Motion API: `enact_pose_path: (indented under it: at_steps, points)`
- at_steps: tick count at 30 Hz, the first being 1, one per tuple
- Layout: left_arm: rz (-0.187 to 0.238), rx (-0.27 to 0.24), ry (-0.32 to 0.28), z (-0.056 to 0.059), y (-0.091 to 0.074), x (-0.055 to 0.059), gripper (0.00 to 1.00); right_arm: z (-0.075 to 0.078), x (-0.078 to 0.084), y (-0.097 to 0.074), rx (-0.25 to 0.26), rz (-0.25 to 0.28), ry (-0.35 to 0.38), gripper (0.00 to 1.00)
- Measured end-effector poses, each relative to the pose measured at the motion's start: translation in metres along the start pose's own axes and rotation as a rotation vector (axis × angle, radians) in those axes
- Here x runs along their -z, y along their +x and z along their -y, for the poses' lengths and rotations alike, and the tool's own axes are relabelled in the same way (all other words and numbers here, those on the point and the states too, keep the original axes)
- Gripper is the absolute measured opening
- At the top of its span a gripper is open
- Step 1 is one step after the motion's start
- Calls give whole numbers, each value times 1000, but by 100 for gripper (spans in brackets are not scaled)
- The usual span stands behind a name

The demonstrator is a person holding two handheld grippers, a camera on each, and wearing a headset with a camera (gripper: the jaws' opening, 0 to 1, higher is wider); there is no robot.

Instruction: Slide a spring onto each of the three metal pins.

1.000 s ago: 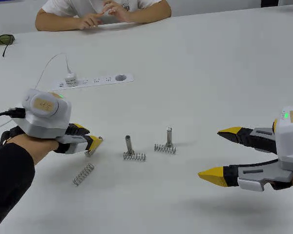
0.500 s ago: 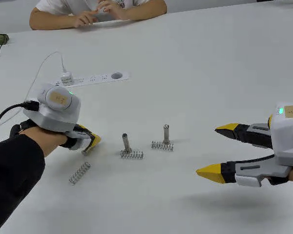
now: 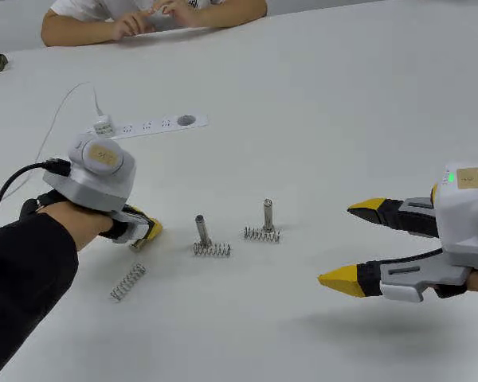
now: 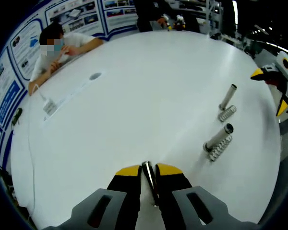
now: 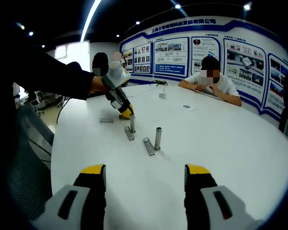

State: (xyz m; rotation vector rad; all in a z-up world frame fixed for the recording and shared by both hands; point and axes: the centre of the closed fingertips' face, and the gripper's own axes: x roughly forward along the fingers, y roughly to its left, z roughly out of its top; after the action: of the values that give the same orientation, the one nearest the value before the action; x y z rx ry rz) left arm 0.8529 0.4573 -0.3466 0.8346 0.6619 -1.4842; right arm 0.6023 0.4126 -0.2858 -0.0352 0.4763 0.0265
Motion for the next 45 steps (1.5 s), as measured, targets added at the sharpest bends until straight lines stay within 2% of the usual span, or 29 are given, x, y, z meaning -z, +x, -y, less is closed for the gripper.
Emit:
enact_pose_path:
  at_steps: [13,18,20,29,35,45]
  points:
    - [-43,0,-25,0,2,-1,10,1,3,1,-2,-10,2,67]
    - [-63,-2,-14,0,2,-1,10,0,2,2,-5,-8,2,67]
    - [-74,-10,-38,-1,2,-1,10,0,3,2,-6,-9,2,67]
    - [-102,-50,-47,1,2,0,8,-2,1,2,-7,-7,1,66]
    - [-94,-53,-76,1,0,1,7,-2,-1,1,-2,-1,-1,66]
    - [-47,-53,-85,2,-10,-8,7,-4,-2,1,-4,-2,-4,66]
